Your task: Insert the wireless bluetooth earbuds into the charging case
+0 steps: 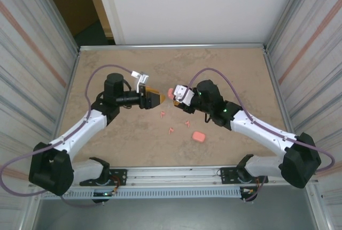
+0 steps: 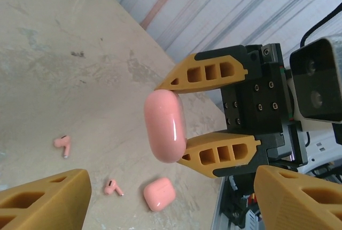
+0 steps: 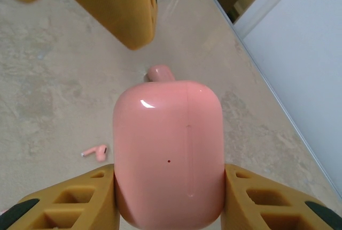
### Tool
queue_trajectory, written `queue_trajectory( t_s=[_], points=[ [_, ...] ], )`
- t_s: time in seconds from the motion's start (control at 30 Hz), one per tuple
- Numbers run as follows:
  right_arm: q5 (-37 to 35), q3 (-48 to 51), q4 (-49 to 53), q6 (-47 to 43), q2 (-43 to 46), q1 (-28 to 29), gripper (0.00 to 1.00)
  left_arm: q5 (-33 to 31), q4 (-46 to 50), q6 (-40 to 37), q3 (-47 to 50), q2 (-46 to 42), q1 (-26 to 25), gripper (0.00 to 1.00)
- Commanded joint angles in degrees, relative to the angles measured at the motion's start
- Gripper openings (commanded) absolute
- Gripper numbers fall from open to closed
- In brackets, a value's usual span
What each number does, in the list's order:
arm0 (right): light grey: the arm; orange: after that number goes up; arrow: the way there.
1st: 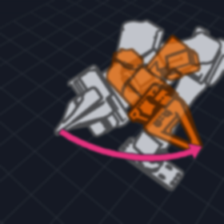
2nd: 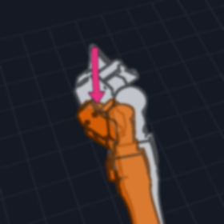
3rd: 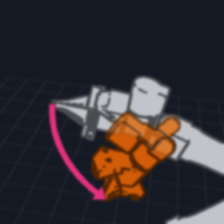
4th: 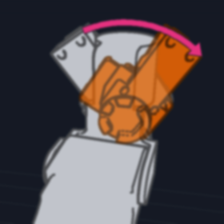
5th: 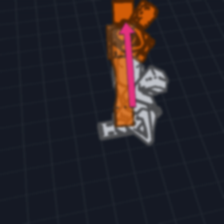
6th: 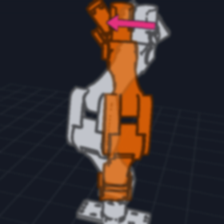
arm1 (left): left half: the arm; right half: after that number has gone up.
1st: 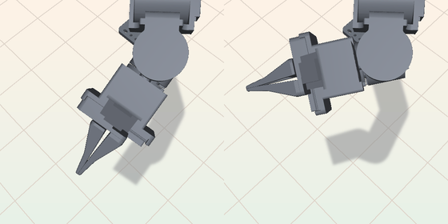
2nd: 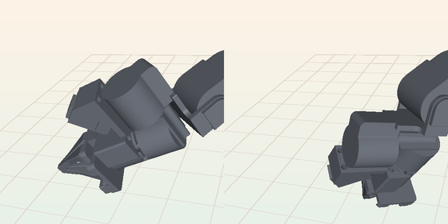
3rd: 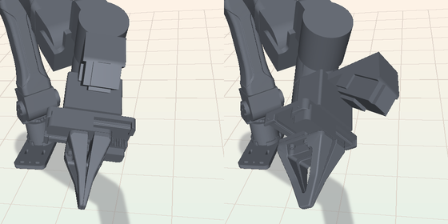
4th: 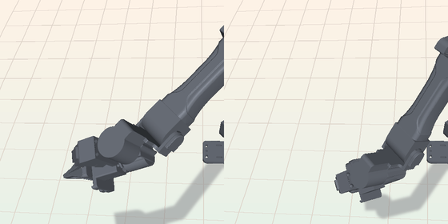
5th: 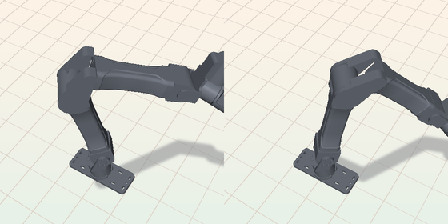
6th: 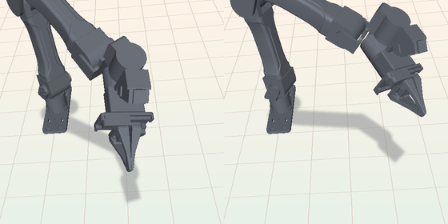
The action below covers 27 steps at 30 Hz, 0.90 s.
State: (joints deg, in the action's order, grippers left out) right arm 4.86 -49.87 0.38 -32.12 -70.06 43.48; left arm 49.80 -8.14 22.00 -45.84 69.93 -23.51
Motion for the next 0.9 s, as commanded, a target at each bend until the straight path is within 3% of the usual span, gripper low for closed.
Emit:
queue_trajectory(
  t_s=[0.0, 0.87],
  points=[
    [-0.88, 0.74, -1.15, -0.74, 2.44, 0.54, 0.37, 2.22, 0.31, -1.82, -3.05, 1.44, -1.36, 0.8],
    [-1.91, 1.54, -1.34, -0.38, 3.55, 1.52, 0.38, 7.1, -1.79, 0.65, -8.7, 10.66, -4.79, 0.43]
  ],
)
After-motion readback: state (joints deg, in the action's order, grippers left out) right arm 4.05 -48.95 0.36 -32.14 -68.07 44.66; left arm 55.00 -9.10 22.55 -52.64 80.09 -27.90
